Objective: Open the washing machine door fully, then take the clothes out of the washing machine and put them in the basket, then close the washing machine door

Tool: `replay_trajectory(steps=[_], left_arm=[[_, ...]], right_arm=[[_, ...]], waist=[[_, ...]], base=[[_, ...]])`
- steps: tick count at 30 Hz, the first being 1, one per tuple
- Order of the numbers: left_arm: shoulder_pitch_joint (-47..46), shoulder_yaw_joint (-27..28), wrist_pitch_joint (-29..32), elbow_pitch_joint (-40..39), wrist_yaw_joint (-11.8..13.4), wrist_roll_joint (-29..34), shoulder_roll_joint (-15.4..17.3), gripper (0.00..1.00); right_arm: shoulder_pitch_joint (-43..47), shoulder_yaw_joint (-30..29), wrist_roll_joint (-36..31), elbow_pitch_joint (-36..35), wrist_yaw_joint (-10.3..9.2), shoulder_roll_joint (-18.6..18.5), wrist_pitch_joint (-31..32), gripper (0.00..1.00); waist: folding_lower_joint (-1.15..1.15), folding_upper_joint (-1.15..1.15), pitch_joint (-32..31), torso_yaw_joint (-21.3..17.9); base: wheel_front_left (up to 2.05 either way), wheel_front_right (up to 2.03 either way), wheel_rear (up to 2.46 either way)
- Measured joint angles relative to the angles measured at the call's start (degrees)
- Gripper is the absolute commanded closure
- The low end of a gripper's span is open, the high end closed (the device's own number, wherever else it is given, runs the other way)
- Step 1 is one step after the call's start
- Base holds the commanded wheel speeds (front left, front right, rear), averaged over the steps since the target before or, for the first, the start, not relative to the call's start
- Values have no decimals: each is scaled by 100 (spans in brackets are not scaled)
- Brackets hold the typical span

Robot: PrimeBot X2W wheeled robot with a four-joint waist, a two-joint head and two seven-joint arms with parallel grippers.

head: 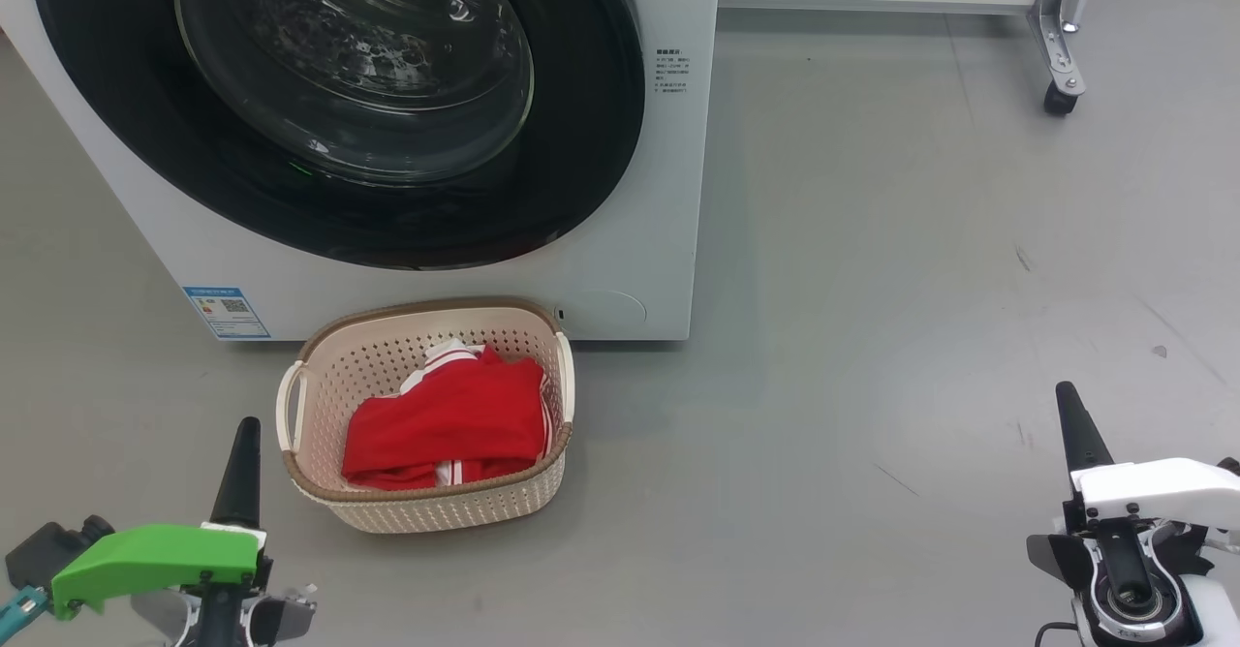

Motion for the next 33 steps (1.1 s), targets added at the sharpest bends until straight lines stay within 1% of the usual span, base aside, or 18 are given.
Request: replay_trajectory(steps=[5, 7, 19, 21, 33], left_arm=[[1, 40, 86, 3, 0, -326, 13, 100], [1, 53, 125, 4, 0, -461, 23, 100], [4, 133, 332, 11, 0, -1244, 59, 100], [4, 157, 382, 11, 0, -1452, 68, 100], [6, 168, 382, 21, 0, -1466, 78, 100]], right_arm=[[0, -62, 386, 25, 7, 8, 81, 100], [0, -87, 537, 31, 51, 15, 132, 100], [0, -247, 1475, 73, 107, 47, 357, 100], [0, -279, 1693, 88, 122, 52, 425, 100], [0, -287, 1711, 89, 123, 52, 425, 100]], waist=[[0, 0, -29, 2], [0, 0, -41, 2], [0, 0, -112, 4], [0, 0, -125, 5], [0, 0, -125, 5]], base=[[0, 0, 0], [0, 0, 0], [0, 0, 0], [0, 0, 0], [0, 0, 0]])
